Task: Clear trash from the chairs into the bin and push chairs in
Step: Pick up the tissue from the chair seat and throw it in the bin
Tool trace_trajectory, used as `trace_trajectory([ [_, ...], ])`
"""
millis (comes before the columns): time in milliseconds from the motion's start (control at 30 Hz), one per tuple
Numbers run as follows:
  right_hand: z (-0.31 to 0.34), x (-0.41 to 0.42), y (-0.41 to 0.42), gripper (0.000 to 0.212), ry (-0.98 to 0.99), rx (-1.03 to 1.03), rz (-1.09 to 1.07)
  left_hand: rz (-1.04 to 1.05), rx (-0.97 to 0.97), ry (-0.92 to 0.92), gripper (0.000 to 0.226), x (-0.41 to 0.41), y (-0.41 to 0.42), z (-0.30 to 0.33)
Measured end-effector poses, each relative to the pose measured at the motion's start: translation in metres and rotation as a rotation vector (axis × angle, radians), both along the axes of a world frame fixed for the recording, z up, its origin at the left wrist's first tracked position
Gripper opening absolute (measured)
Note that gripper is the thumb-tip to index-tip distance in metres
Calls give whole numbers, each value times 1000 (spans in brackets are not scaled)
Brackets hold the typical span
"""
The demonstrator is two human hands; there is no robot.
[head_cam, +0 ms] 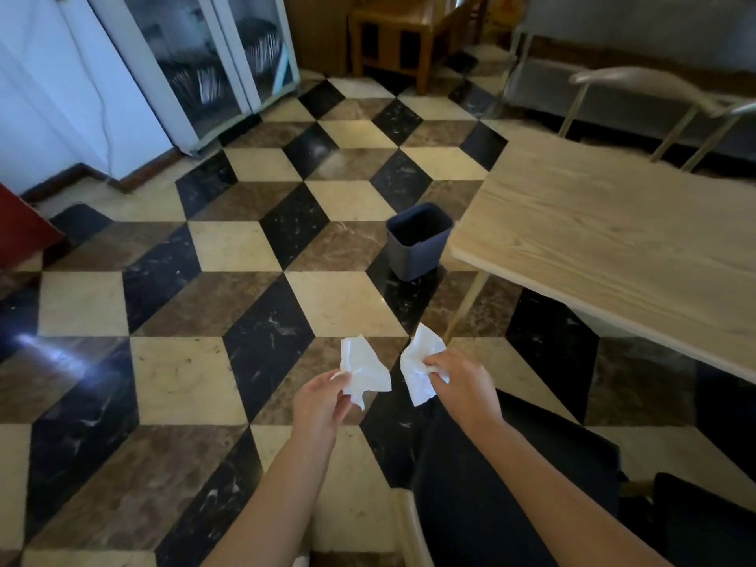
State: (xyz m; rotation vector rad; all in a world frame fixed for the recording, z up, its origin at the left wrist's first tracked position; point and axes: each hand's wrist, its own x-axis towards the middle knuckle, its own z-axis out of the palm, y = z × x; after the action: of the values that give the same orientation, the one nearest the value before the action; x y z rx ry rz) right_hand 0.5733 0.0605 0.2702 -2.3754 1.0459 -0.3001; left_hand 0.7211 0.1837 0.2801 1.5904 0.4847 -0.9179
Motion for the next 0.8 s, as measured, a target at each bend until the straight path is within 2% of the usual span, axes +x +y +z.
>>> trace_trajectory([
  [133, 9, 67, 19, 16, -22, -122, 9, -111, -7, -81, 6, 75, 15, 6],
  [267, 18, 129, 38, 12, -48, -152, -17, -270, 26, -282, 16, 145, 34, 21],
  [433, 30, 184, 45, 13, -31, -187, -34, -317, 47, -390, 15, 200, 34, 37],
  [600, 34, 218, 22, 16, -16, -216, -43, -414, 22, -495, 11, 231, 6, 36],
  [800, 17, 254, -39, 16, -32, -153, -90, -554, 25, -604, 9, 271, -65, 20],
])
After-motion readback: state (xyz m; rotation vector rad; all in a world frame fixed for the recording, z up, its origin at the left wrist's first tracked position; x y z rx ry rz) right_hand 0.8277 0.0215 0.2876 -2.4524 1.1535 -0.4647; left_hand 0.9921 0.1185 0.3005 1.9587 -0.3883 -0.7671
